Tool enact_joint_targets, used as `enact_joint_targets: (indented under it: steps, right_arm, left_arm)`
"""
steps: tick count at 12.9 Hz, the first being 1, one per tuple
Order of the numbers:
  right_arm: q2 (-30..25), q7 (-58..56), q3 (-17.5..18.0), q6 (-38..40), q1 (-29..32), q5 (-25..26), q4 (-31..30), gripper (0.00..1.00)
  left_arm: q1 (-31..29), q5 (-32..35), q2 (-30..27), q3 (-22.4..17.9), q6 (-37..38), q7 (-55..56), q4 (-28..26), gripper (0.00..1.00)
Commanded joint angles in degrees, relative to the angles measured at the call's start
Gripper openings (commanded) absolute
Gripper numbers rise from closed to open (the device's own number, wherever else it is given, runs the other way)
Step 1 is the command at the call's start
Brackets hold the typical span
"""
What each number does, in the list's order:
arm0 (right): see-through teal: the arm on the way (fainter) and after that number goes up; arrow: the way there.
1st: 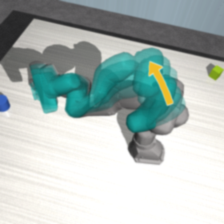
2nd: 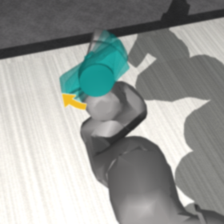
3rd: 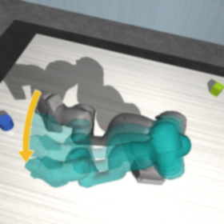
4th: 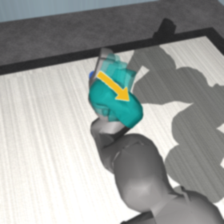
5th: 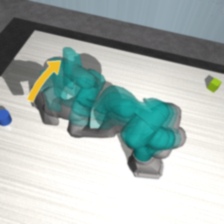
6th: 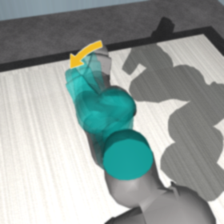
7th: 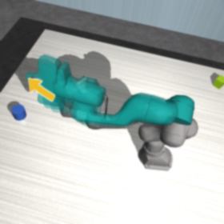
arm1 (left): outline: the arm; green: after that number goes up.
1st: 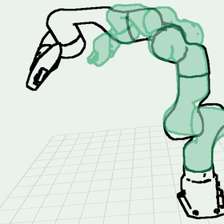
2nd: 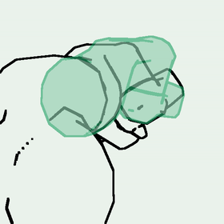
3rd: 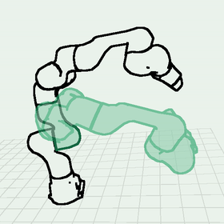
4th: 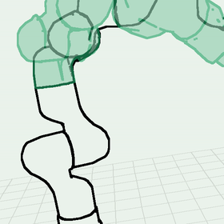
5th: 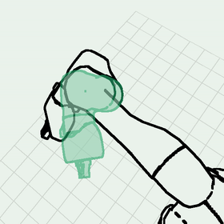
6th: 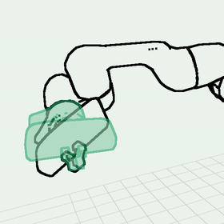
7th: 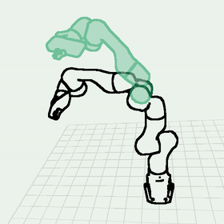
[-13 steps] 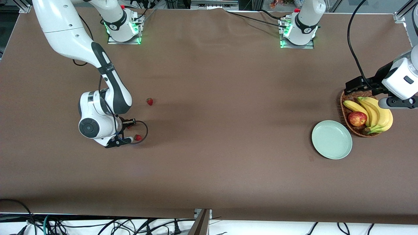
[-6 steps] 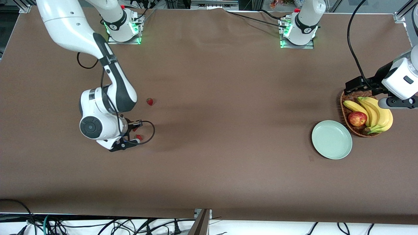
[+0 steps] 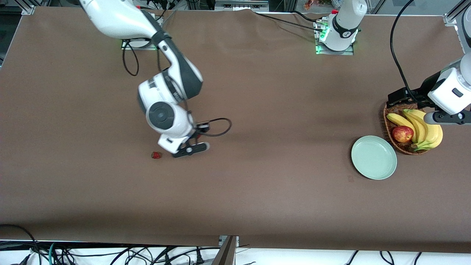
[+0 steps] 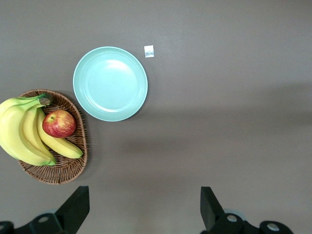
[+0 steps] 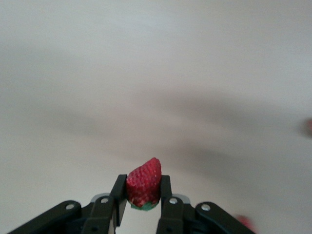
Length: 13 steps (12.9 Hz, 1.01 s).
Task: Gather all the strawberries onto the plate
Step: 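Set the strawberry mid-table with the right gripper while the left gripper approaches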
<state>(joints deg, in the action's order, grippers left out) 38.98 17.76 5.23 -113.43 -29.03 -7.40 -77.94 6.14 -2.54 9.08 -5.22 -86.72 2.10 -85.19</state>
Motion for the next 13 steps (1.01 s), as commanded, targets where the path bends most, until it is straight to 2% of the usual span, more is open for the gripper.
enact_joint_targets:
  steps: [1, 4, 6, 8, 10, 11, 12, 13]
  right_arm:
    - [4.16, 7.08, -0.48, -8.78, -6.10, -3.75, 2.88, 0.22]
    - [8.46, 19.12, -0.48, -21.78, -11.12, -4.72, 3.23, 0.22]
    - [13.99, 27.81, 0.30, -31.54, -14.29, -9.09, 8.47, 0.22]
    - [18.22, 34.50, 1.36, -36.57, -17.10, -10.88, 13.68, 0.23]
    - [19.11, 38.04, 1.45, -41.67, -19.13, -10.88, 14.13, 0.25]
    - [18.85, 38.74, 1.45, -41.69, -20.01, -10.88, 14.05, 0.28]
    - [18.85, 39.71, 1.28, -41.61, -20.71, -10.62, 13.79, 0.56]
    - [18.85, 39.80, 1.01, -41.61, -21.07, -10.18, 13.61, 1.00]
  left_arm:
    - [0.02, 0.34, 1.55, 0.12, 0.15, 0.10, 1.69, 1.00]
    - [0.02, -2.28, 2.35, 0.12, 0.24, 0.62, 1.69, 1.00]
    - [-0.25, -2.21, 3.14, -0.06, 0.15, 0.54, 1.61, 1.00]
    - [0.01, -1.68, 5.93, -0.15, -0.37, 0.80, 1.61, 1.00]
    - [-0.16, -1.68, 9.37, -0.15, -0.38, 0.19, 1.69, 1.00]
    - [-0.25, -1.77, 10.77, -0.23, -1.08, 0.10, 2.56, 1.00]
    - [-0.07, -1.68, 12.96, -0.15, -2.56, 0.71, 4.66, 1.00]
    - [0.36, -1.68, 16.03, -0.15, -3.10, 0.98, 5.12, 1.00]
